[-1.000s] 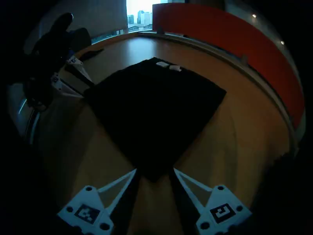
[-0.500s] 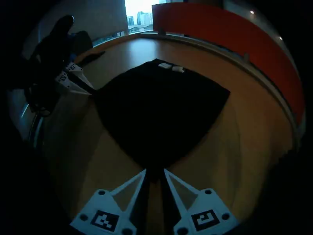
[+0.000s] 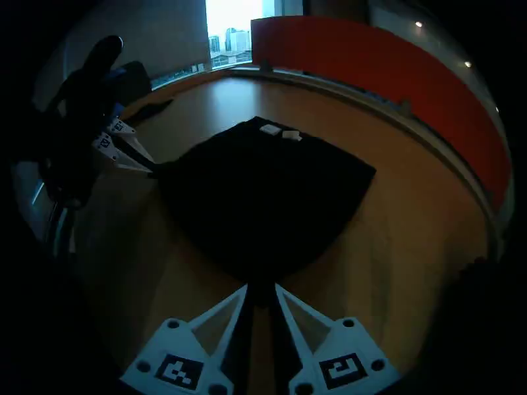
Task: Fold towel
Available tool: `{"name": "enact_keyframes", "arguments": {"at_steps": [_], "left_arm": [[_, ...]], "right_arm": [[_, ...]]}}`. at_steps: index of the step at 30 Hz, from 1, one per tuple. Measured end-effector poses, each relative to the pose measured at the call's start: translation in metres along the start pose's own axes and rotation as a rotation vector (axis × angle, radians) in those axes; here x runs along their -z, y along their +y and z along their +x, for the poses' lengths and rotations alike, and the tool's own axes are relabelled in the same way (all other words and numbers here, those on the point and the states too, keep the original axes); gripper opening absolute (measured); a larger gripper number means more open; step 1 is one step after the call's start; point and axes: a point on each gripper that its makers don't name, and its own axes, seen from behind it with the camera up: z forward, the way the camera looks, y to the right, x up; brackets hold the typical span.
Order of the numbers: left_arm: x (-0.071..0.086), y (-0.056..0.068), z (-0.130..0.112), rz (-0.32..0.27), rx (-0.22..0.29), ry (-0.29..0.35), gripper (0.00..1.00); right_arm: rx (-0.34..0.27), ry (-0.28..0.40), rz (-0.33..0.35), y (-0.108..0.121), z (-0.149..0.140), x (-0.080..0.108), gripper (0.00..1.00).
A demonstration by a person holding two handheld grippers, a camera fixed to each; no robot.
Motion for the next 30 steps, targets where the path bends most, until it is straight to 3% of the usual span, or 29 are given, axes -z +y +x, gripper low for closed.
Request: {"name": "enact_keyframes", "arguments": {"at_steps": [9, 30], "left_arm": [[0.024, -0.001, 0.022, 0.026, 0.024, 0.036, 0.10], [0.082, 0.012, 0.057, 0.034, 0.065, 0.047, 0.10]], "right_arm": [[0.014, 0.046, -0.028, 0.004, 0.023, 0.022, 0.14], [-0.010, 0.115, -0.044, 0.001, 0.063, 0.082, 0.14]]}}
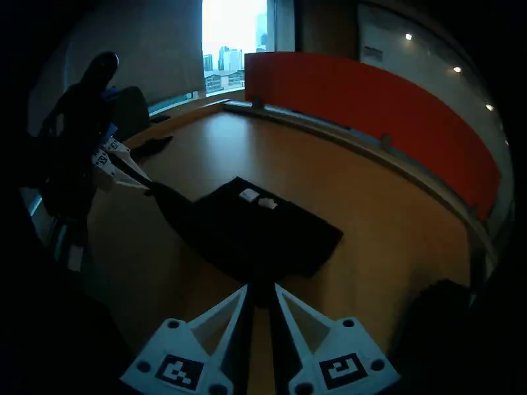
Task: Fold towel
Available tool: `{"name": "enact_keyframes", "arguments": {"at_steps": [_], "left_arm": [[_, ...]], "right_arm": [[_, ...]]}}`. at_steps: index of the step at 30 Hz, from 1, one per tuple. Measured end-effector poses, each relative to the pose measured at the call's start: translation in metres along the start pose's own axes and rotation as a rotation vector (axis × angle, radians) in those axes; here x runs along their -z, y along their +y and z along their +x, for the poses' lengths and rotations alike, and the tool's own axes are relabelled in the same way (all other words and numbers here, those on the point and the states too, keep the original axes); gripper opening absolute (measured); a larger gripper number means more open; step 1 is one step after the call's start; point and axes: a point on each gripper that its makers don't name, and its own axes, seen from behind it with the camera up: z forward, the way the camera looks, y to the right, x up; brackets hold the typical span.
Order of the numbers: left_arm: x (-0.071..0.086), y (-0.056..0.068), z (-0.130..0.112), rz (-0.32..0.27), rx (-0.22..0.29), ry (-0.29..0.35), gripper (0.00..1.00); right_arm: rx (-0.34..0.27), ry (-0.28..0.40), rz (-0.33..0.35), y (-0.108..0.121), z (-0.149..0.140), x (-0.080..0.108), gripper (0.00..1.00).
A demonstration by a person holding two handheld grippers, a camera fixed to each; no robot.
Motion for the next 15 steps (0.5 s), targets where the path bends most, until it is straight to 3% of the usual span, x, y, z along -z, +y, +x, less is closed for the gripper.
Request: {"name": "enact_keyframes", "arguments": {"at_steps": [15], "left_arm": [[0.024, 0.008, 0.002, -0.010, -0.001, -0.025, 0.10]], "right_arm": [[-0.008, 0.016, 0.004, -0.010, 0.012, 0.024, 0.14]]}}
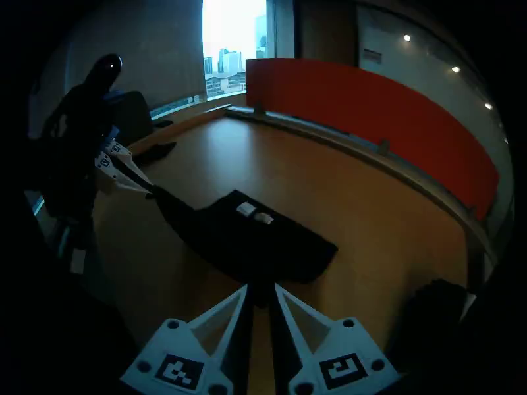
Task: Fold towel
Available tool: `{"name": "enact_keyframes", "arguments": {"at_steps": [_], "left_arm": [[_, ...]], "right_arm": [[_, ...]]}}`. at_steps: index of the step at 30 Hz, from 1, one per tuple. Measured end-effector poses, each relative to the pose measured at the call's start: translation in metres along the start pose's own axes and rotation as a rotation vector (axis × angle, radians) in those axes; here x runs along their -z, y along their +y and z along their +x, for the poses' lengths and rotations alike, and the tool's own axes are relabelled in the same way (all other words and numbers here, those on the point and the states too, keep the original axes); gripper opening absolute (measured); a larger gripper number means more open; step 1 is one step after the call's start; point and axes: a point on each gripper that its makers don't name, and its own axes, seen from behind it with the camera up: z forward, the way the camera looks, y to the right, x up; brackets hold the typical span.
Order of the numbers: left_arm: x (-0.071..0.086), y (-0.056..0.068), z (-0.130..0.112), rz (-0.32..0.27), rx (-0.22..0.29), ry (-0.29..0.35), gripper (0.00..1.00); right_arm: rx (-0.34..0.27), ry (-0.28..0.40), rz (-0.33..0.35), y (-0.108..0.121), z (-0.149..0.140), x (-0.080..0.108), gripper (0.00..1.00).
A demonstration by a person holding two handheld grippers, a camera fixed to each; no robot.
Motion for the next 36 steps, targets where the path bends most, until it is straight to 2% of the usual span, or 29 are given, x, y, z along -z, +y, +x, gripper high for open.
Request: {"name": "enact_keyframes", "arguments": {"at_steps": [11, 15, 27, 36], "left_arm": [[0.014, 0.008, 0.003, -0.017, -0.008, 0.004, 0.10], [0.015, 0.009, 0.002, -0.019, -0.001, 0.003, 0.10], [0.008, 0.006, 0.006, -0.012, 0.006, 0.007, 0.10], [-0.011, -0.002, 0.014, -0.010, 0.019, 0.005, 0.10]], "right_arm": [[0.006, -0.008, 0.000, -0.003, -0.001, 0.012, 0.14], [0.007, -0.010, 0.001, -0.004, -0.002, 0.013, 0.14], [0.017, -0.022, 0.002, -0.001, -0.004, 0.008, 0.14], [0.016, -0.046, 0.001, 0.014, -0.006, -0.013, 0.14]]}}
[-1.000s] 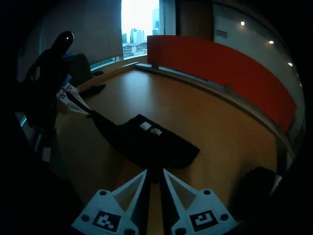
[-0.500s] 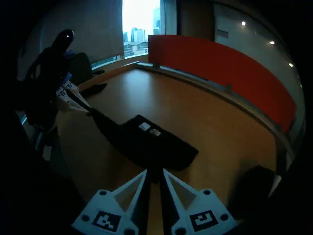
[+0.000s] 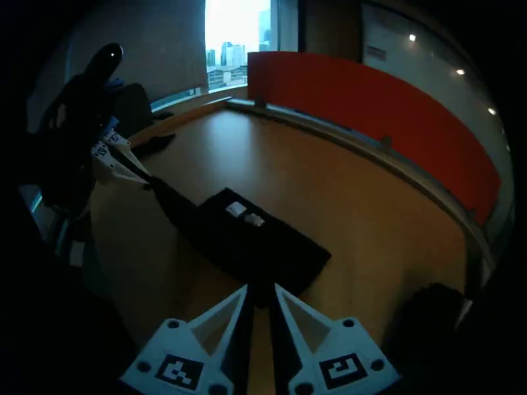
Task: Fold towel
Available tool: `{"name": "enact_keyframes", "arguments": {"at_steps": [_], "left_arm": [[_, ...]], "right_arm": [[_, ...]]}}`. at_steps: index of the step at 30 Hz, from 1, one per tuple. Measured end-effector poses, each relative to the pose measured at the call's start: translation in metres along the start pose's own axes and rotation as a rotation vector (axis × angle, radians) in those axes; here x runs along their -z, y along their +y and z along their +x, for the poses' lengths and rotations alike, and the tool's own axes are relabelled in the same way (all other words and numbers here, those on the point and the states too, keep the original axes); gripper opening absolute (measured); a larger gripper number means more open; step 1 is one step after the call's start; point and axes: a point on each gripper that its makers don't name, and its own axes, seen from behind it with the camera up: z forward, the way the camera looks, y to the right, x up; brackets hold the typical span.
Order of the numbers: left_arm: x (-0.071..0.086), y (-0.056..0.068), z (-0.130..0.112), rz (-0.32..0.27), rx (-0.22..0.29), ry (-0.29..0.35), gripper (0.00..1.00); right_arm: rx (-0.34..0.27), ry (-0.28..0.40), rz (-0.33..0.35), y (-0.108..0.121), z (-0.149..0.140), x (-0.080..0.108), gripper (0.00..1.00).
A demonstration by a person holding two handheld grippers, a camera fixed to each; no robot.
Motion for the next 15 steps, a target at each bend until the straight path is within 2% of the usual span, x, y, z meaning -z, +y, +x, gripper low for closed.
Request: {"name": "enact_keyframes", "arguments": {"at_steps": [9, 15], "left_arm": [[-0.030, -0.014, 0.005, 0.017, 0.000, -0.015, 0.10], [-0.043, -0.016, 0.002, 0.013, 0.010, -0.029, 0.10]], "right_arm": [[-0.017, -0.034, -0.002, 0.018, -0.005, -0.027, 0.14], [-0.022, -0.052, -0.002, 0.024, -0.010, -0.036, 0.14]]}}
